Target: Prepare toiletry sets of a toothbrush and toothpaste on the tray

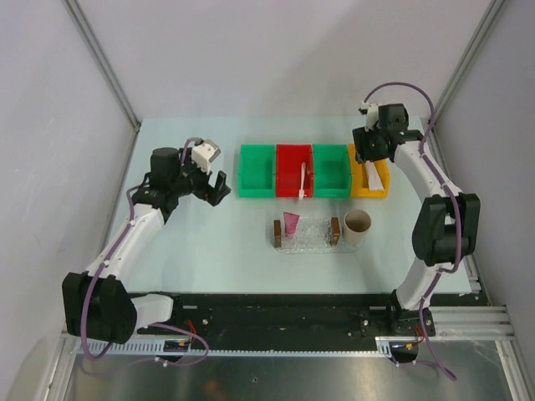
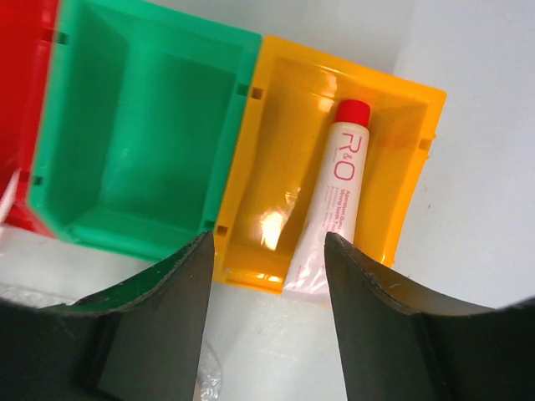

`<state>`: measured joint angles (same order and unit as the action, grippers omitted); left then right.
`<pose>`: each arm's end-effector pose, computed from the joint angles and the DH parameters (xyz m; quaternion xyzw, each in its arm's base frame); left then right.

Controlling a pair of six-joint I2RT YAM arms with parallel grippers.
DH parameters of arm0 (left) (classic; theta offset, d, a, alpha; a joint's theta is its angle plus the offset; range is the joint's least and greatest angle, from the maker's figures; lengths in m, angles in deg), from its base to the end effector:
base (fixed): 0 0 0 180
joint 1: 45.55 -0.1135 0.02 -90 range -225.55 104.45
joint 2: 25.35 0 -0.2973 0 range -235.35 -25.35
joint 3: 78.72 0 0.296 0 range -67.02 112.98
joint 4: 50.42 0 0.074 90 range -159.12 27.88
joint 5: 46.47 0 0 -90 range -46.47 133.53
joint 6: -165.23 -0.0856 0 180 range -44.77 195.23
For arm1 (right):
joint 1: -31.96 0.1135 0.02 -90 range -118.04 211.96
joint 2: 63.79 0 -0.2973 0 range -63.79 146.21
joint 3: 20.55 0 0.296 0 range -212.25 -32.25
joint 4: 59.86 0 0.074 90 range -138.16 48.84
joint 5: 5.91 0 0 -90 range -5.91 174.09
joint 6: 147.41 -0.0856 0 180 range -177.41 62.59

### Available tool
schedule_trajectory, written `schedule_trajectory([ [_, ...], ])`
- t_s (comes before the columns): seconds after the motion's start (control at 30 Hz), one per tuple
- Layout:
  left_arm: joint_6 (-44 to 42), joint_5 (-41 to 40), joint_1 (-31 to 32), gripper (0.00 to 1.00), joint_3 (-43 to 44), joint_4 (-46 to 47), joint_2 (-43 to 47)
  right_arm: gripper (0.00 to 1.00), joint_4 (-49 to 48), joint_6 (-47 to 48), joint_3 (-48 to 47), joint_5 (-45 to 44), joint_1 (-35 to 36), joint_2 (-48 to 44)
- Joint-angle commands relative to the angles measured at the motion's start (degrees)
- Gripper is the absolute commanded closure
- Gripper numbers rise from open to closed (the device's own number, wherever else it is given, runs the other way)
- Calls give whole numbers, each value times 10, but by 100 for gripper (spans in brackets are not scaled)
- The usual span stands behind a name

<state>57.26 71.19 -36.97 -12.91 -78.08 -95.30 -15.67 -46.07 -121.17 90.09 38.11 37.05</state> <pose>0.3309 -0.0901 0.2925 0.3080 0.7991 -0.1695 0.4877 0.4818 0.0609 0.2930 -0.1600 0.9068 0.0307 0.3887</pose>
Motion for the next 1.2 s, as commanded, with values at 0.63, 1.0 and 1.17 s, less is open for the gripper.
schedule_trajectory([
  [0.63,14,22,-6,5,-6,9,16,43,-26,19,-5,-131,-12,135],
  [1.0,14,23,-6,5,-8,9,17,45,-44,23,16,-158,-6,162],
  [1.17,11,24,-6,5,-8,9,16,47,-45,22,20,-162,-2,174],
])
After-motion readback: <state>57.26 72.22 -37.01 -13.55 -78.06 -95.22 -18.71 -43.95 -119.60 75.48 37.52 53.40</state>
